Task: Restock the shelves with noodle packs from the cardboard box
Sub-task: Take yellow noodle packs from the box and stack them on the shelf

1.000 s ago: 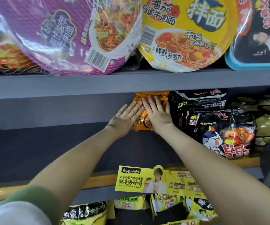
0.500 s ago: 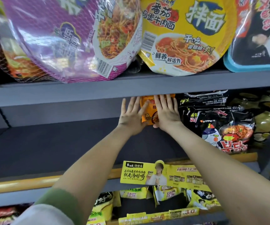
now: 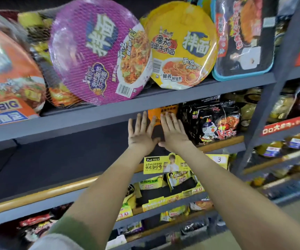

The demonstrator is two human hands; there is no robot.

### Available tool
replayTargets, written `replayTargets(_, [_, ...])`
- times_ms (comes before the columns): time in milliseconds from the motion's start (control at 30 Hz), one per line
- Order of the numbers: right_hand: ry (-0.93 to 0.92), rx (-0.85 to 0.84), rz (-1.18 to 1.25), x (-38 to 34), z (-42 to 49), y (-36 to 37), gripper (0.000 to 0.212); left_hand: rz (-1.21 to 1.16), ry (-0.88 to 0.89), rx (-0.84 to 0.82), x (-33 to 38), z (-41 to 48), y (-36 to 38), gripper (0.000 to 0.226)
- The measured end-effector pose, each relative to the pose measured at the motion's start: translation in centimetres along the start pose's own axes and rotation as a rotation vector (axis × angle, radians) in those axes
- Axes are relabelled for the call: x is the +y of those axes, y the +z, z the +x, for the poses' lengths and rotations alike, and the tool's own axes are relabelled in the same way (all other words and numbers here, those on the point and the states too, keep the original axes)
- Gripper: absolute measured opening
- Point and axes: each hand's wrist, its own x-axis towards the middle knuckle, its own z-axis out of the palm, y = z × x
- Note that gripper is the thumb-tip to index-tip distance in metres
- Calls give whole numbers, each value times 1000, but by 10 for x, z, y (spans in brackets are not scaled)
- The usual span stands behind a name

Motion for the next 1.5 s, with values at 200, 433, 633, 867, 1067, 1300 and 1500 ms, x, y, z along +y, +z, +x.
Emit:
replayTargets(200, [-152, 231, 71, -40, -64, -21, 87, -131, -42, 305, -24, -82, -10, 76])
replayTargets(433, [-433, 346, 262, -144, -177, 26, 63, -404, -194, 382, -56, -248, 38, 54])
replayTargets(633, [-650, 95, 318, -240, -266, 97, 61, -433, -391, 112, -95, -389, 102, 46])
replayTargets(867, [-864, -191, 266, -363, -334, 185, 64, -496, -665, -132, -168, -534, 200, 35])
replayTargets(1067, [-862, -511, 182, -482, -374, 306, 56, -548, -851, -415, -257, -636, 321, 46])
replayTargets(1300, [-700, -731, 30, -607, -388, 511, 66, -478, -751, -582, -334, -699, 514, 66])
replayTargets(1500, [-637, -785, -104, -672, -366, 649, 98, -344, -666, -581, -337, -713, 636, 62])
